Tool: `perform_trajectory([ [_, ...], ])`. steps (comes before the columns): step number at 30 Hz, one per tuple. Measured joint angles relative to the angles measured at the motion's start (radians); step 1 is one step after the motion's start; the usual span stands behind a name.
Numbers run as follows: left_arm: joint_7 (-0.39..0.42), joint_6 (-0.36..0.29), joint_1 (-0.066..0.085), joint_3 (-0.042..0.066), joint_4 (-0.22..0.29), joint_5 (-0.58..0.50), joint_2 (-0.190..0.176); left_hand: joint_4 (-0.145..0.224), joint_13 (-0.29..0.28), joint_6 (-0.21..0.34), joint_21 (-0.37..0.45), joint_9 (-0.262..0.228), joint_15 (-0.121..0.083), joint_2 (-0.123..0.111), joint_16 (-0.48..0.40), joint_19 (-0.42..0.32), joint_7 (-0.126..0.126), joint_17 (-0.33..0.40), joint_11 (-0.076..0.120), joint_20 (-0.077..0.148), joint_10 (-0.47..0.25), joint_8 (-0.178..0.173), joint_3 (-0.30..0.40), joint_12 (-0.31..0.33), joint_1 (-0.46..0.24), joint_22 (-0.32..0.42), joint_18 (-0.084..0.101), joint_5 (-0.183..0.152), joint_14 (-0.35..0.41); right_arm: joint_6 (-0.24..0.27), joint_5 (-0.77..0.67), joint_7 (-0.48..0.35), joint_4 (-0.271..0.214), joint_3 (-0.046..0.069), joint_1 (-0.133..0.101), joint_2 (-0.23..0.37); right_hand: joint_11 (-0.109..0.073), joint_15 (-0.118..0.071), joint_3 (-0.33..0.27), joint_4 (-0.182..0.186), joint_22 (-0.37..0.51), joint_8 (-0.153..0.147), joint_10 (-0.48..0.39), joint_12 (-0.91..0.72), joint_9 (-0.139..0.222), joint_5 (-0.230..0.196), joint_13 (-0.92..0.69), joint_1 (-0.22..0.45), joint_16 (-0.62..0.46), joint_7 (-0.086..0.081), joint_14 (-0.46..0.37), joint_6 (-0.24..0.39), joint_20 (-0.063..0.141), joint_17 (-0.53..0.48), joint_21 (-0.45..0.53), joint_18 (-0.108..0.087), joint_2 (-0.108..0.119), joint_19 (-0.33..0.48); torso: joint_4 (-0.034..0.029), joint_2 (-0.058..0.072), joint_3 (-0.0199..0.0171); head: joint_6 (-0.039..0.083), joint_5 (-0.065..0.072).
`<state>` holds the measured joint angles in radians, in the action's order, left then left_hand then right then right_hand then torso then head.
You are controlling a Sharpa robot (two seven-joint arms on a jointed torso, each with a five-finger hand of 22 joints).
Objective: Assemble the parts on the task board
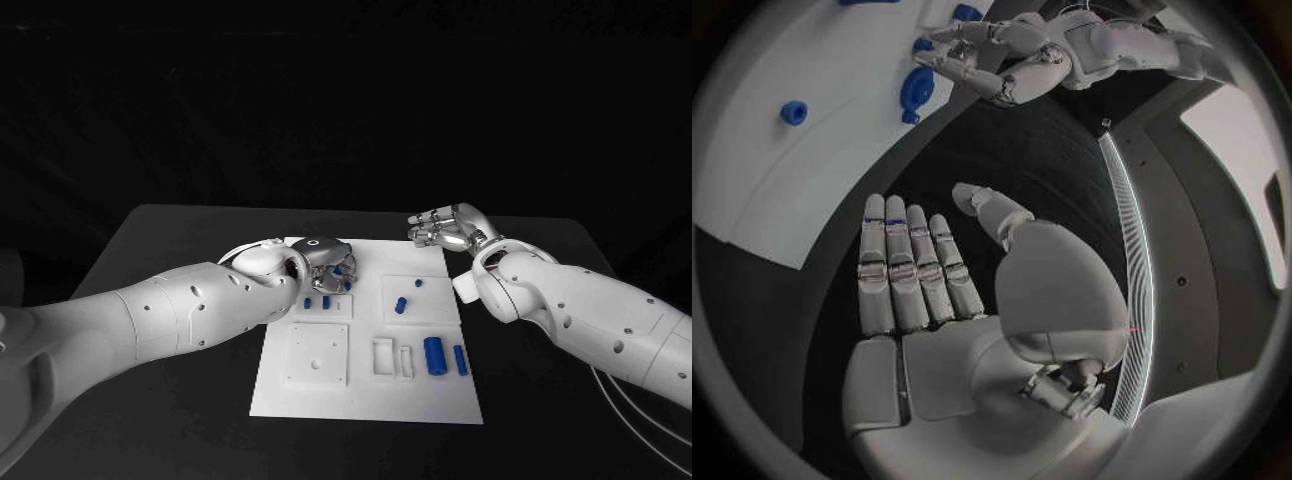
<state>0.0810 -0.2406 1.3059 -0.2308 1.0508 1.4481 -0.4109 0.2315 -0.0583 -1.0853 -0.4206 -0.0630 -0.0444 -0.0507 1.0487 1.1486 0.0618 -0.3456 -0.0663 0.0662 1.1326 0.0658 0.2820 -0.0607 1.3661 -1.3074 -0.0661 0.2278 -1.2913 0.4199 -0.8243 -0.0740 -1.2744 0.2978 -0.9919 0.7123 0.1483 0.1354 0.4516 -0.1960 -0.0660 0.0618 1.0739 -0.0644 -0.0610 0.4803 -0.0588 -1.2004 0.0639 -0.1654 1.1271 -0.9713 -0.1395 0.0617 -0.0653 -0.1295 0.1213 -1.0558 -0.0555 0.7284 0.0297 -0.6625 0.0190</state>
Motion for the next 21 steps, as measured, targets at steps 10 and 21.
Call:
perform_trajectory([
  [10, 0.0, 0.006, -0.002, 0.002, -0.015, 0.0, 0.01, -0.018, 0.0, 0.017, 0.028, 0.0, -0.004, 0.0, 0.005, 0.009, 0.0, 0.0, 0.0, -0.002, -0.007, 0.0, -0.018, 0.0, 0.0, -0.004, -0.002, -0.012, -0.004, 0.0, 0.0, 0.0, -0.001, 0.0, 0.0, 0.0, 0.0, 0.0, 0.0, 0.0, 0.0, 0.0, 0.0, 0.0, 0.0, 0.0, 0.0, 0.0, 0.0, 0.0, 0.0, 0.0, 0.0, 0.0, 0.0, 0.0, 0.0, 0.0, 0.0004, 0.0, -0.0006, 0.002, 0.003],
  [21, -0.003, 0.021, -0.003, 0.004, -0.019, 0.0, 0.014, -0.033, 0.0, -0.032, 0.01, 0.0, 0.0, 0.022, 0.028, 0.036, 0.045, -0.004, -0.001, 0.0, 0.046, 0.0, -0.002, 0.0, 0.022, -0.003, -0.004, -0.012, -0.04, 0.0, 0.0, 0.0, -0.001, 0.0, 0.0, 0.0, 0.0, 0.0, 0.0, 0.0, 0.0, 0.0, 0.0, 0.0, 0.0, 0.0, 0.0, 0.0, 0.0, 0.0, 0.0, 0.0, 0.0, 0.0, 0.0, 0.0, 0.0, 0.0, 0.0002, 0.001, -0.0003, -0.002, 0.006],
])
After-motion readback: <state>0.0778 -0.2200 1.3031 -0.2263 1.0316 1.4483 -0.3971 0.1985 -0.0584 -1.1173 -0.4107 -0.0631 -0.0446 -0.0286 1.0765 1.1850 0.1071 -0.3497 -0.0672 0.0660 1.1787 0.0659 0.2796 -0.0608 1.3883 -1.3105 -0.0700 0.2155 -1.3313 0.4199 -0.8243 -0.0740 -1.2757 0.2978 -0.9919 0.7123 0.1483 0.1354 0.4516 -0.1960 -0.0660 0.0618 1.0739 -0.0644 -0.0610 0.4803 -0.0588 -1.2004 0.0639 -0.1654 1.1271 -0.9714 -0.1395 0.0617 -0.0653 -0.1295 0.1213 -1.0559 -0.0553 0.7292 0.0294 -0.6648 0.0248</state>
